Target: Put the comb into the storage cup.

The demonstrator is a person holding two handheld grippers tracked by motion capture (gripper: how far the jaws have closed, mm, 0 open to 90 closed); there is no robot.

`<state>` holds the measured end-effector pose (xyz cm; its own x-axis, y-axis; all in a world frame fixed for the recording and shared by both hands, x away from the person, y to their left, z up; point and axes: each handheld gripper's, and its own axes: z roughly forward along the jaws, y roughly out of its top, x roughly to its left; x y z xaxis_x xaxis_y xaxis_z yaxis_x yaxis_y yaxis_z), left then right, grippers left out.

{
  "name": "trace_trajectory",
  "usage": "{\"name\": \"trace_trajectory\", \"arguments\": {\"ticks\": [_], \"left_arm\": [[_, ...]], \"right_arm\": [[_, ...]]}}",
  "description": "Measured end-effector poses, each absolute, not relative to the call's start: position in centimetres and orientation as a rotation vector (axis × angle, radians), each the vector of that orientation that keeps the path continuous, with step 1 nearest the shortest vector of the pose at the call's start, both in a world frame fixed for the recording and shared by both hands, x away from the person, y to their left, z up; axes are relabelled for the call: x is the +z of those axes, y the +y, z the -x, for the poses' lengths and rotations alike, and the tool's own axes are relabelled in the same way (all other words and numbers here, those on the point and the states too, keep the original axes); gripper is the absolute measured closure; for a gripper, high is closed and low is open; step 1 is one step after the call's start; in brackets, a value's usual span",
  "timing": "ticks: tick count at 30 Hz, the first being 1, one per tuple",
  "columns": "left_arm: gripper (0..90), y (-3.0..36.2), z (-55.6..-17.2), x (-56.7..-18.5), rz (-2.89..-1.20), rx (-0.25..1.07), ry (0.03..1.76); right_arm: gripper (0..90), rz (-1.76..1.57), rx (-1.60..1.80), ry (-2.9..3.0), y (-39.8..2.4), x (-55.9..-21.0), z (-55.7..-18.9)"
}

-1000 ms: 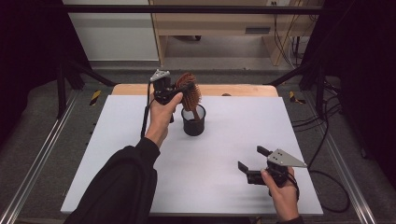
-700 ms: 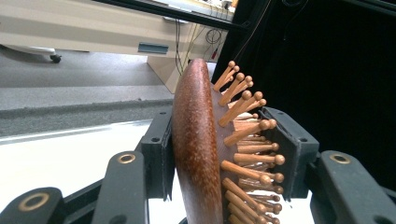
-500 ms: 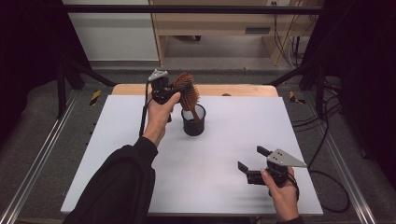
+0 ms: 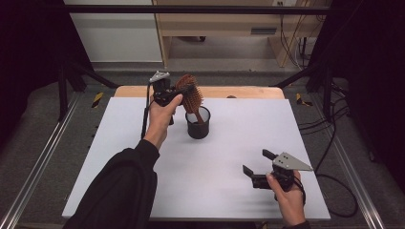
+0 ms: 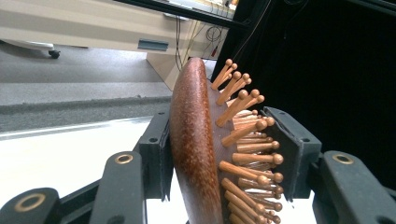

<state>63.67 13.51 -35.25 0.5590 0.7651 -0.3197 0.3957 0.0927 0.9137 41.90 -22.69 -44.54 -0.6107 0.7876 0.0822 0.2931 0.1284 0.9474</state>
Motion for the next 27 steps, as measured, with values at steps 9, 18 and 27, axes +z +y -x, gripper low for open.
{"name": "trace_trajectory", "arguments": {"ticks": [9,18,27], "left_arm": [[46.7,13.51,-63.79,-35.33,-1.521,0.362,1.031],[46.2,13.54,-63.88,-35.41,-1.520,0.369,1.038],[45.5,13.95,-64.19,-35.69,-1.511,0.366,1.061]], "right_arm": [[4.4,-1.038,1.492,1.971,-22.67,-44.56,-41.93],[4.3,-1.037,1.491,1.975,-22.62,-44.61,-41.95],[4.4,-1.039,1.494,1.978,-22.59,-44.64,-41.96]]}}
